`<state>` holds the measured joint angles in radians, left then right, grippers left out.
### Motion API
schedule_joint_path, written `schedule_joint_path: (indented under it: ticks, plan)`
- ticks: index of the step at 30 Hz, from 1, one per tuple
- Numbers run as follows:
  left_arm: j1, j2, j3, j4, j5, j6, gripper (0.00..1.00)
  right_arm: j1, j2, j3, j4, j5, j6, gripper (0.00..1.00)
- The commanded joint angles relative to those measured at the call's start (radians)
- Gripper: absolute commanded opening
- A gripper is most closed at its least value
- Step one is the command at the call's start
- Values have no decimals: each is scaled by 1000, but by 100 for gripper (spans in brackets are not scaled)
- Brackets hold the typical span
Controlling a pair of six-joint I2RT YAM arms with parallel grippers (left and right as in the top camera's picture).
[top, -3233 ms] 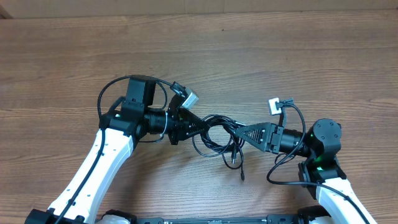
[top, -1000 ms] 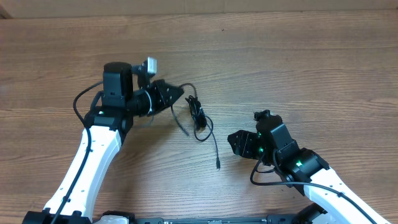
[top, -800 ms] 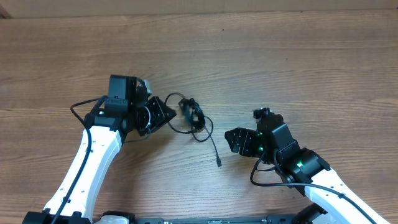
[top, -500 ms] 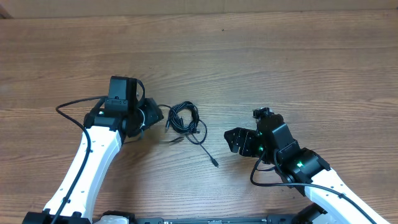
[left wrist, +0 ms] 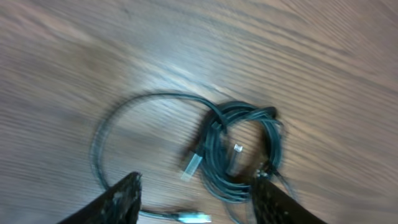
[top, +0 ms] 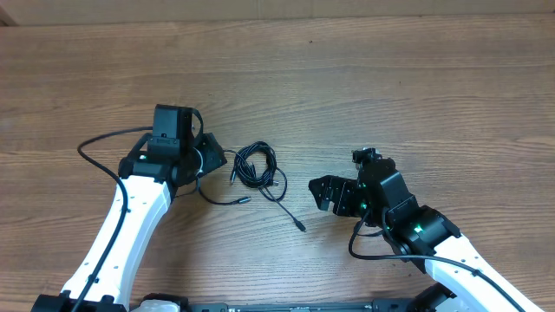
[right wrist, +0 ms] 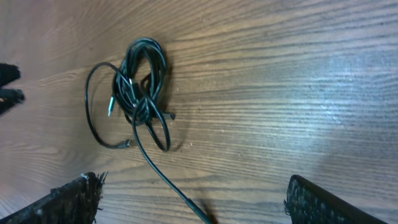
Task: Untangle cables
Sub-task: 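Move the right gripper in and grasp the cable held by left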
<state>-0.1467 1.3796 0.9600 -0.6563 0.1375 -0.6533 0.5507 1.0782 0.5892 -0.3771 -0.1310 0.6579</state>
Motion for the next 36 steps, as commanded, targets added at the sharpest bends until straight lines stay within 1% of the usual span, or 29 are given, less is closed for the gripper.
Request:
schedule_joint_path:
  ticks: [1,2,3,4,5,7,10,13,15,16,18,20,21,23,24,26,30,31,32,35,36]
  plan:
    - [-49,19,-29,8,65,-441,53,-2,-11,27,13,-1,-8,94]
    - [-58,28,-39,11,65,-525,52,-2,-11,27,12,-1,-8,94]
    - [-65,35,-45,14,65,-584,50,-2,-11,27,10,-1,-8,94]
    - [-80,55,-52,16,61,-692,49,-2,-11,27,9,-1,-8,94]
    - [-94,72,-54,19,52,-752,49,-2,-11,27,8,-1,-8,94]
    - [-119,109,-54,37,26,-813,49,-2,-11,27,8,-1,-9,94]
    - [-172,203,-54,109,-34,-821,44,-2,-11,27,8,-1,-9,94]
    - [-197,282,-54,167,-35,-821,42,-2,-11,27,4,-1,-9,94]
    - [-202,330,-54,179,-33,-821,35,-2,-11,27,-3,-2,-9,94]
    - [-202,353,-54,174,-32,-820,26,-2,-11,27,-4,-1,-9,94]
    - [-202,382,-54,156,-32,-818,19,-2,-11,27,-7,-1,-9,94]
    - [-202,401,-54,144,-33,-805,22,-2,-11,27,-7,-1,-9,94]
    - [-202,409,-54,139,-38,-804,21,-2,-11,27,-7,-1,-9,95]
    - [-202,424,-54,137,-37,-781,4,-2,-11,27,-7,-1,-9,95]
    - [-202,431,-54,136,-37,-768,4,-2,-11,27,-7,-1,-9,95]
    - [-202,437,-54,136,-38,-724,4,-2,-11,27,-7,-1,-9,95]
    - [-198,433,-48,146,-60,-512,4,-2,-11,27,-7,-2,-9,95]
    - [-189,421,-30,144,-48,-425,4,-2,-11,27,-7,-2,-9,95]
    - [-177,394,3,142,-9,-281,4,-2,-11,27,-6,-2,-9,94]
    - [-157,314,81,102,52,-53,4,-2,-11,27,2,-3,-9,93]
    - [-154,269,115,81,87,49,4,-2,-11,27,7,-14,-9,91]
